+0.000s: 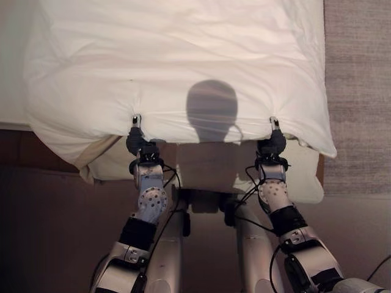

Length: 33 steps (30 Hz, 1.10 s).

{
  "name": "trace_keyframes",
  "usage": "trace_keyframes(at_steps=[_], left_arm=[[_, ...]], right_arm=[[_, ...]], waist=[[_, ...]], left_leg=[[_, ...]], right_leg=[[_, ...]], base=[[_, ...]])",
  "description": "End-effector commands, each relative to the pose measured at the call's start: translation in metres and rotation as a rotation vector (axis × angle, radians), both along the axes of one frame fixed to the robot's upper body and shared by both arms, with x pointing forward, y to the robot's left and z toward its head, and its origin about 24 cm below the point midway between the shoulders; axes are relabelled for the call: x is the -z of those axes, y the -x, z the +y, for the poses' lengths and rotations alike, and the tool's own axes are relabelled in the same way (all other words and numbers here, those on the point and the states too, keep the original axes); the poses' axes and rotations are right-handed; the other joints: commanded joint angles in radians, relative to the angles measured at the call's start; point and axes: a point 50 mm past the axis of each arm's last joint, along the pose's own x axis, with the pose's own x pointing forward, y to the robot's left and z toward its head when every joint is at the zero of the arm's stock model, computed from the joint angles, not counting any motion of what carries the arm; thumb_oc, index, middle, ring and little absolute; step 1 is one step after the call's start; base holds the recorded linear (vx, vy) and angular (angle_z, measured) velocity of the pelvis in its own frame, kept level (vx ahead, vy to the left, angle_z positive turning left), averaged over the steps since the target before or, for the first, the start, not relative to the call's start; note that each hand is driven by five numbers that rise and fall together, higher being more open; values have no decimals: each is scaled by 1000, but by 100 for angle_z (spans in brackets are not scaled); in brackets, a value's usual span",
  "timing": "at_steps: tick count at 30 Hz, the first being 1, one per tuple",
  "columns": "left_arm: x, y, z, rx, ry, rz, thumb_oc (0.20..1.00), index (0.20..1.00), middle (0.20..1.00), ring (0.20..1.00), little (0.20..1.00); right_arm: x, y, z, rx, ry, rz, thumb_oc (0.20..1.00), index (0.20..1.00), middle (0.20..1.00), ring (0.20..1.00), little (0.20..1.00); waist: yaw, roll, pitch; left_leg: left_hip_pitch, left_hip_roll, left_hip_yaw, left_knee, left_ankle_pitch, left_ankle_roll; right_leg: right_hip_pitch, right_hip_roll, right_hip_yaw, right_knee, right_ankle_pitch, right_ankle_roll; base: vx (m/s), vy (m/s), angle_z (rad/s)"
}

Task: Make the bed

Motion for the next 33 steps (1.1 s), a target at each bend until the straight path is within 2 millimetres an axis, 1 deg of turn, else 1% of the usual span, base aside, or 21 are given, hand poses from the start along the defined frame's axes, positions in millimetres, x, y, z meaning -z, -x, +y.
trace_keyframes(at_steps=[1, 3, 6, 7, 9, 10, 11, 12, 14, 15, 16, 17, 18, 19, 20, 22, 23, 24, 25, 29, 33], left_arm=[[-2, 9, 51, -249, 22, -73, 200, 200, 200, 200, 200], [7, 12, 48, -232, 35, -62, 200, 200, 200, 200, 200], [12, 14, 48, -232, 57, -58, 200, 200, 200, 200, 200], [13, 18, 49, -241, 64, -55, 200, 200, 200, 200, 200], [5, 22, 53, -255, 28, -95, 200, 200, 200, 200, 200], [5, 22, 53, -256, 28, -95, 200, 200, 200, 200, 200], [1, 23, 55, -269, 24, -112, 200, 200, 200, 200, 200], [-2, 23, 57, -286, 13, -121, 200, 200, 200, 200, 200], [-3, 23, 57, -286, 7, -125, 200, 200, 200, 200, 200], [-3, 23, 57, -286, 7, -125, 200, 200, 200, 200, 200], [-3, 22, 58, -281, 2, -130, 200, 200, 200, 200, 200], [-2, 21, 57, -275, -5, -133, 200, 200, 200, 200, 200], [-10, 19, 52, -242, -35, -167, 200, 200, 200, 200, 200], [-10, 19, 52, -242, -36, -168, 200, 200, 200, 200, 200], [-2, 22, 58, -255, -46, -142, 200, 200, 200, 200, 200], [3, 31, 73, -307, -104, -115, 200, 200, 200, 200, 200], [6, 37, 77, -310, -133, -106, 200, 200, 200, 200, 200], [8, 41, 81, -319, -155, -91, 200, 200, 200, 200, 200], [8, 41, 81, -319, -155, -91, 200, 200, 200, 200, 200], [9, 43, 78, -300, -164, -83, 200, 200, 200, 200, 200], [14, 41, 69, -266, -174, -50, 200, 200, 200, 200, 200]], right_arm=[[11, 39, -99, 418, 21, -3, 200, 200, 200, 200, 200], [12, 44, -104, 430, 53, 8, 200, 200, 200, 200, 200], [14, 45, -102, 420, 78, 20, 200, 200, 200, 200, 200], [16, 47, -101, 416, 84, 27, 200, 200, 200, 200, 200], [18, 46, -94, 391, 97, 31, 200, 200, 200, 200, 200], [18, 46, -94, 391, 97, 30, 200, 200, 200, 200, 200], [20, 46, -94, 395, 87, 39, 200, 200, 200, 200, 200], [28, 46, -93, 395, 70, 72, 200, 200, 200, 200, 200], [30, 47, -93, 400, 48, 75, 200, 200, 200, 200, 200], [30, 47, -93, 400, 48, 75, 200, 200, 200, 200, 200], [33, 47, -93, 386, 63, 90, 200, 200, 200, 200, 200], [34, 48, -95, 384, 89, 106, 200, 200, 200, 200, 200], [42, 52, -96, 387, 82, 144, 200, 200, 200, 200, 200], [42, 52, -96, 387, 81, 143, 200, 200, 200, 200, 200], [48, 52, -94, 385, 87, 177, 200, 200, 200, 200, 200], [48, 51, -88, 352, 95, 183, 200, 200, 200, 200, 200], [49, 51, -83, 327, 117, 185, 200, 200, 200, 200, 200], [54, 53, -78, 299, 121, 195, 200, 200, 200, 200, 200], [54, 53, -78, 299, 121, 194, 200, 200, 200, 200, 200], [54, 51, -71, 259, 135, 187, 200, 200, 200, 200, 200], [52, 51, -65, 237, 130, 166, 200, 200, 200, 200, 200]], waist=[[-31, 60, -143], [-21, 55, -116], [-16, 40, -115], [-18, 27, -116], [-7, -4, -102], [-7, -5, -102], [-5, -11, -99], [-3, -11, -103], [0, -5, -107], [0, -5, -108], [-3, 0, -103], [-13, -5, -103], [-24, -5, -96], [-27, -6, -101], [-28, 1, -117], [-10, 16, -136], [-2, 17, -147], [-1, 13, -158], [-2, 10, -160], [11, -1, -160], [6, -4, -139]], left_leg=[[-16, -17, 4, 28, -20, -47], [-42, -19, -10, 134, 61, -122], [-35, -10, -35, 154, 60, -128], [-9, 26, -44, 145, 35, -108], [59, 129, -147, 47, 22, -87], [60, 129, -147, 39, 30, -87], [91, 172, -192, -44, 75, -94], [139, 257, -234, -184, 120, -104], [151, 270, -242, -222, 137, -110], [151, 271, -242, -223, 138, -110], [143, 232, -205, -157, 82, -110], [107, 182, -169, -89, 4, -99], [34, 95, -108, 111, -79, -97], [19, 89, -110, 121, -77, -93], [22, 63, -99, 159, -144, -64], [3, 17, -50, 250, -202, -32], [-9, 9, -33, 275, -208, -13], [-2, -21, -19, 252, -202, 14], [-4, -24, -18, 249, -197, 15], [64, -79, 17, 103, -146, 34], [119, -103, 24, -11, -103, 40]], right_leg=[[89, 19, 13, -175, 132, 57], [132, 11, 0, -182, 122, 45], [143, 10, -2, -179, 122, 40], [141, 14, 11, -166, 113, 38], [131, 34, 54, -141, 104, 45], [129, 34, 55, -144, 109, 44], [124, 36, 66, -134, 109, 50], [119, 24, 89, -131, 104, 72], [118, 11, 107, -151, 122, 90], [117, 11, 107, -152, 123, 90], [129, -37, 117, -176, 159, 125], [153, -105, 129, -236, 232, 171], [218, -182, 136, -354, 332, 190], [214, -187, 134, -363, 343, 194], [244, -240, 132, -429, 434, 199], [290, -310, 85, -552, 580, 198], [300, -311, 40, -572, 560, 182], [312, -242, 60, -492, 432, 147], [305, -245, 62, -487, 430, 147], [237, -44, 30, -322, 242, 94], [183, 100, 52, -157, 151, 66]], base=[[22, -100, 1], [-6, -82, 3], [15, -24, 13], [40, 27, 7], [13, 80, 2], [-15, 118, -16], [16, 311, -19], [14, 311, -19], [-5, 320, -14], [-36, 563, -10], [-58, 623, -15], [-28, 1050, -17], [-13, 708, 19], [87, 716, 80], [100, 532, 109], [149, 738, 22], [90, 818, -61], [23, 550, -47], [7, 507, -19], [-43, 329, -31], [-53, 182, -25]])
